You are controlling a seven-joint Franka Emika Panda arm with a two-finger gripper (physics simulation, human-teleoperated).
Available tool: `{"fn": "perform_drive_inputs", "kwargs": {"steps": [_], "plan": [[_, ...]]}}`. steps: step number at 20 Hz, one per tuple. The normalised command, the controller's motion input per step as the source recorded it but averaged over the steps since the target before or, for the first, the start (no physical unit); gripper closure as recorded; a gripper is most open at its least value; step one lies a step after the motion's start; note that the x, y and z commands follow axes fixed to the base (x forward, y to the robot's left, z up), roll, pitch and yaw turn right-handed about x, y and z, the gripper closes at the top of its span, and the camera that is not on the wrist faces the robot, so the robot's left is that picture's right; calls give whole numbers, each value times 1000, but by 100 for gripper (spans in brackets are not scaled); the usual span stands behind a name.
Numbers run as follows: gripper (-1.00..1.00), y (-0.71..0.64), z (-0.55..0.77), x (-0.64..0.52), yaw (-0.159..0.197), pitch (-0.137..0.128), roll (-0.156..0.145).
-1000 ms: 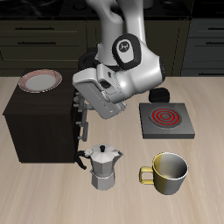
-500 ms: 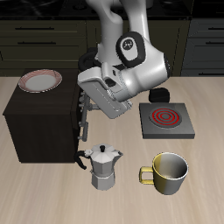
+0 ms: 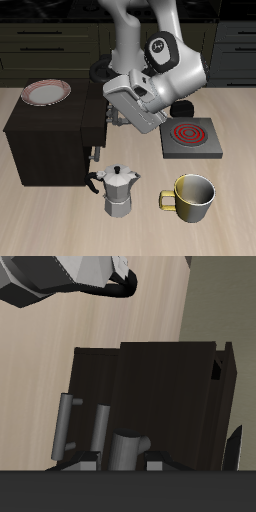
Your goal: Open the top drawer of the wooden cabinet
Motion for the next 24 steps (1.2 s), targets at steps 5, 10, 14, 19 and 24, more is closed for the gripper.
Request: {"fn": "perform_drive_inputs", "kwargs": {"steps": [5,10,14,19,24], "plan": [[100,412,74,-148,4,-28,60],[100,212,64,-91,-10,-10,35],[100,436,-4,-118,7,-11,78],[100,329,45,-118,-2,-14,55],[100,405,23,-110,12,-25,81]]}}
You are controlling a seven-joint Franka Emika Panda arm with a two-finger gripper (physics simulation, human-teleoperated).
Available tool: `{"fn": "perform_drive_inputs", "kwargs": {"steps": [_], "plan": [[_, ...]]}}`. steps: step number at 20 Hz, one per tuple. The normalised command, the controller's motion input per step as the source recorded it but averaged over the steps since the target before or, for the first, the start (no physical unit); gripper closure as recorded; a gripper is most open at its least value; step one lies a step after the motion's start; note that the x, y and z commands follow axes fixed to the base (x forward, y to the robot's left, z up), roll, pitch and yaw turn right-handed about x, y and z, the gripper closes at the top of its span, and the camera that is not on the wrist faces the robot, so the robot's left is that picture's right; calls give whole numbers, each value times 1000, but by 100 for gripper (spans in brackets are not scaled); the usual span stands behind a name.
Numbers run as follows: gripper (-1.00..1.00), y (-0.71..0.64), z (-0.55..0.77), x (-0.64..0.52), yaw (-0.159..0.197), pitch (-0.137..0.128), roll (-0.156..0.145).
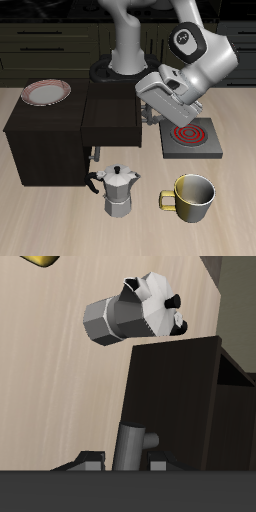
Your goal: Open the top drawer of the wooden cabinet
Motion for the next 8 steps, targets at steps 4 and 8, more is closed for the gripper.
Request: {"fn": "perform_drive_inputs", "kwargs": {"steps": [4,8], "plan": [[100,340,-44,-98,16,-13,55],[100,170,39,140,-10,-6,19]]}}
